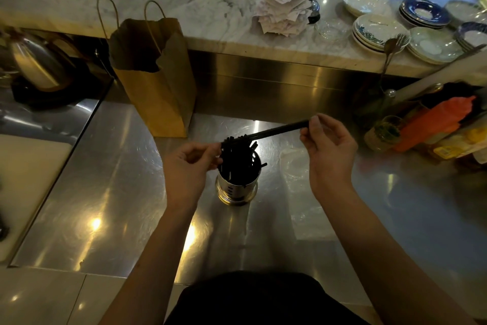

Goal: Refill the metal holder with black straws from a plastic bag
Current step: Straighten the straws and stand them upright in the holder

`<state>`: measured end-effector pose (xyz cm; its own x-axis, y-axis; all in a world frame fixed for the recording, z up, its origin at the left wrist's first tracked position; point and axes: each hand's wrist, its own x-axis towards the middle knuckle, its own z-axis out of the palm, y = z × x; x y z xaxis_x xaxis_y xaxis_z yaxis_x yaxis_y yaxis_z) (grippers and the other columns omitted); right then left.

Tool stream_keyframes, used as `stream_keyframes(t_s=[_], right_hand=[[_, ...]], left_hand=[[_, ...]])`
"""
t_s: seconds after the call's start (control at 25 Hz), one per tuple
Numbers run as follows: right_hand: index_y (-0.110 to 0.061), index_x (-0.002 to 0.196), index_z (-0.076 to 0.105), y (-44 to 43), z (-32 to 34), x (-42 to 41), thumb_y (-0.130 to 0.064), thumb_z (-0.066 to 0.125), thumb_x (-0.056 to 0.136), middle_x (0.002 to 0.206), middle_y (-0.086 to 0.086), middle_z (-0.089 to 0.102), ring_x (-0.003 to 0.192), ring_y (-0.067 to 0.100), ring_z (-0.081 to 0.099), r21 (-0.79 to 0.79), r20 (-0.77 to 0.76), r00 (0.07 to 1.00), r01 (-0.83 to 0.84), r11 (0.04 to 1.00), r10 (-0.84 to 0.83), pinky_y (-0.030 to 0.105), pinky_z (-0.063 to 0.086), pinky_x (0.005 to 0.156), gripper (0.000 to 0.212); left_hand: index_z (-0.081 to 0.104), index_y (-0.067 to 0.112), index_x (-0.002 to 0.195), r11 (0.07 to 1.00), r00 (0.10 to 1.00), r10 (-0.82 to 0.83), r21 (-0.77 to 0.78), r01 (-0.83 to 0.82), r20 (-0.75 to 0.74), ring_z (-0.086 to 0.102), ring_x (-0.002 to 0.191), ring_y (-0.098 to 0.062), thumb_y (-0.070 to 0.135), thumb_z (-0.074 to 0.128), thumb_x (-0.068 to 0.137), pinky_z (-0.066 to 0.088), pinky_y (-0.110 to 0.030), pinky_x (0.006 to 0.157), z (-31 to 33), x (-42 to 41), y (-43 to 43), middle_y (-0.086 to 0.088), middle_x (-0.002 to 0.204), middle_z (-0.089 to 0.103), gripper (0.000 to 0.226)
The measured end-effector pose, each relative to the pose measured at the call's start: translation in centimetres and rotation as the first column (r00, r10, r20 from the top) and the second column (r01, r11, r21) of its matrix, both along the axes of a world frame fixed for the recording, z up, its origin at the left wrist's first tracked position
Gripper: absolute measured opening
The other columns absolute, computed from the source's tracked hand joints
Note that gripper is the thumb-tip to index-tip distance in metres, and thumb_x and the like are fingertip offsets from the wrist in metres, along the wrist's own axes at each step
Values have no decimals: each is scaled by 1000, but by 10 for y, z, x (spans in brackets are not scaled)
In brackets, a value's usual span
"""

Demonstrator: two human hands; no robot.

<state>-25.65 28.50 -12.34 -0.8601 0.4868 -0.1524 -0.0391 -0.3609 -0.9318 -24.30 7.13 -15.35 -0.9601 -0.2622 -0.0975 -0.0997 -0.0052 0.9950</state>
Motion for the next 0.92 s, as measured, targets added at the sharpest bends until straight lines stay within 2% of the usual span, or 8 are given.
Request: stream_keyframes(t_s=[0.12,0.2,0.32,0.44,0.52,0.64,0.76,0.92], right_hand=[[-8,108,66,0,2,-5,-6,61,91,84,1,68,75,12,64,24,-15,1000,20,999,-20,25,54,78,17],[-9,108,66,-2,4,-6,-5,61,91,82,-2,68,74,10,64,61,-9,1000,20,998,-19,25,53,77,18],[-12,103,68,-6,16,-5,-2,61,90,78,-9,69,70,5,64,287,-69,998,18,958,2,20,54,72,18],[-13,105,66,-13,34,-2,2,64,87,85,-11,68,78,0,67,534,-211,969,6,845,127,16,53,74,23],[-13,107,64,-17,43,0,1,65,86,92,-9,66,86,-3,66,663,-280,935,27,749,215,16,53,78,25],[-10,107,65,-15,44,0,-4,66,86,96,-3,67,89,1,65,799,-351,883,109,591,311,17,52,80,22],[-3,105,69,-17,28,-4,-3,67,86,97,1,67,89,8,65,875,-275,878,59,481,392,20,54,81,19],[-4,101,72,-28,-1,2,-2,69,85,95,6,73,88,6,64,921,-188,869,-7,390,459,16,51,83,17]], left_hand=[[73,8,89,987,988,-144,-57,147,57,70,66,-10,11,71,86,54,-17,61,-8,5,-3,-1,74,75,5],[72,11,88,958,971,-225,-163,236,80,70,69,-6,12,73,85,55,-17,65,-9,7,-4,1,75,74,4],[72,22,87,867,941,-332,-372,332,67,68,80,-3,14,74,85,53,-15,73,-10,7,-2,10,82,73,9],[75,26,97,808,944,-327,-507,302,40,65,81,-1,21,72,86,45,-8,71,-10,4,7,14,86,71,12],[75,24,103,777,940,-339,-554,299,33,62,80,-1,25,72,86,43,-10,71,-9,2,14,14,87,70,17],[67,22,121,711,919,-395,-629,314,13,54,81,-5,30,77,81,37,-9,73,-7,0,21,10,96,63,42],[57,23,131,727,935,-354,-619,298,35,53,79,-2,28,81,77,37,-9,70,-10,2,18,12,104,58,59],[63,18,123,720,940,-340,-640,269,12,51,79,2,21,77,81,36,-8,72,-13,8,17,5,105,64,44]])
